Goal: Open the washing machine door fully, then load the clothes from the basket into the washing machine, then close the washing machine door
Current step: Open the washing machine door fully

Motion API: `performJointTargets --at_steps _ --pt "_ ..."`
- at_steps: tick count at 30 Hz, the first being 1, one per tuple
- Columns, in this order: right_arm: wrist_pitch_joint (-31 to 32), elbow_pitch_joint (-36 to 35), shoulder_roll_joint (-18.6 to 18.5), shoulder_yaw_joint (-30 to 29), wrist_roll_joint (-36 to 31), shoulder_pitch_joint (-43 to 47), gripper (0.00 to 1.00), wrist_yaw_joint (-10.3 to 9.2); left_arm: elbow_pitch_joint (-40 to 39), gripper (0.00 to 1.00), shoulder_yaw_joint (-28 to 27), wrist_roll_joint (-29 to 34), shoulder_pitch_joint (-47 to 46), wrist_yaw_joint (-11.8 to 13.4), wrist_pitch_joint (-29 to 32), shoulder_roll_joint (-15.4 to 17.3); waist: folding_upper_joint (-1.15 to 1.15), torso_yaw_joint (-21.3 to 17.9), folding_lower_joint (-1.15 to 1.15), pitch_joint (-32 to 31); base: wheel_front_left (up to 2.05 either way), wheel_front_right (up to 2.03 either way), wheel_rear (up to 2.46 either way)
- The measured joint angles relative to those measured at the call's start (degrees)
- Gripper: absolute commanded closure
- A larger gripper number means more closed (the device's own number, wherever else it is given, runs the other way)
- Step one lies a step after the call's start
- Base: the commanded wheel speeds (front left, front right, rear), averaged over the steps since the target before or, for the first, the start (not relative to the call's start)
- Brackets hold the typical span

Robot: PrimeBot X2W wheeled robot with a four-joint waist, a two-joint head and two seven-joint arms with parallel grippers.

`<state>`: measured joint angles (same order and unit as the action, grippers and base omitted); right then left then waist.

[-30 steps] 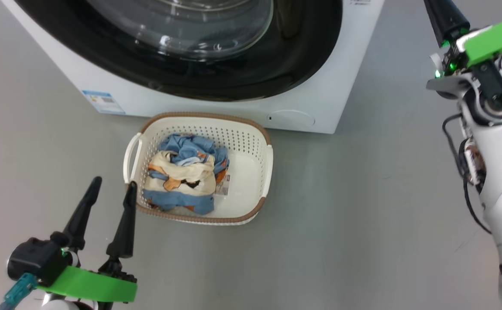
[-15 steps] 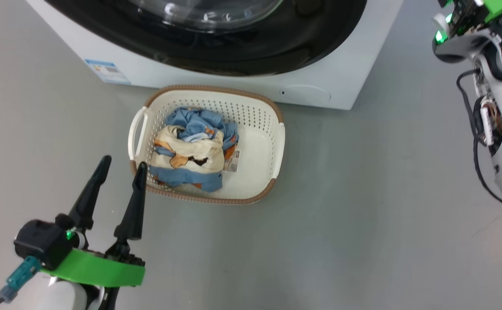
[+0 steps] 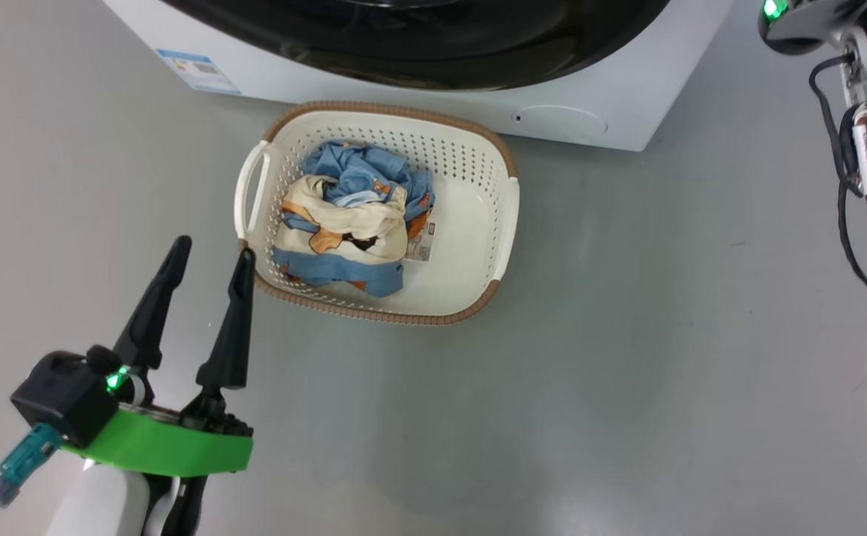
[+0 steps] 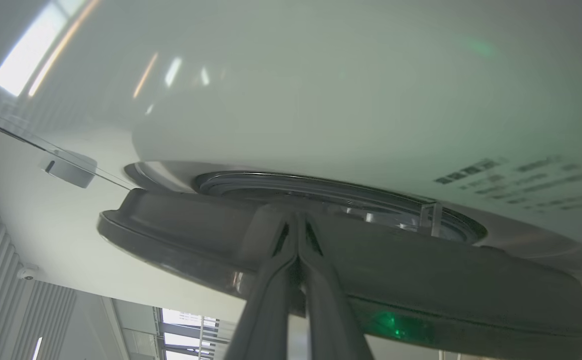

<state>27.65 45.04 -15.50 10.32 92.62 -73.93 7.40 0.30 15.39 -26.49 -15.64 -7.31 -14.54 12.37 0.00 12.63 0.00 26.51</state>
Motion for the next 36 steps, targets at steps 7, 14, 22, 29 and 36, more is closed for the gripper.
performJointTargets --at_steps 7,14,22,29,36 --pt "-0.1 1.7 -0.2 0.65 -1.34 -2.64 1.0 0.0 -0.34 0.0 0.25 -0.02 -0.3 0.0 0.0 -0.15 0.0 0.81 0.0 1.23 0.0 0.0 0.0" --pt "0.83 1.91 -0.24 2.03 -2.58 -2.76 1.0 0.0 -0.29 0.0 0.3 -0.36 -1.58 0.0 0.0 -0.41 0.0 0.79 0.0 1.51 0.0 0.0 0.0" --pt "4.03 -0.9 0.01 3.85 -2.8 0.82 1.0 -0.01 0.0 0.0 0.33 -0.32 -1.51 0.0 0.0 -0.62 0.0 0.17 0.0 -0.53 0.0 0.0 0.0" --pt "6.16 -3.7 0.97 5.43 -2.71 5.71 1.0 -0.01 0.18 0.0 0.33 0.13 -1.02 0.0 0.0 -0.6 0.0 -0.75 0.0 -2.94 0.0 0.0 0.0" --pt "8.06 -6.48 2.36 6.32 -2.44 10.27 1.0 0.0 0.3 0.0 0.32 0.29 0.35 0.0 0.0 -0.58 0.0 -1.64 0.0 -5.1 0.0 0.0 0.0"
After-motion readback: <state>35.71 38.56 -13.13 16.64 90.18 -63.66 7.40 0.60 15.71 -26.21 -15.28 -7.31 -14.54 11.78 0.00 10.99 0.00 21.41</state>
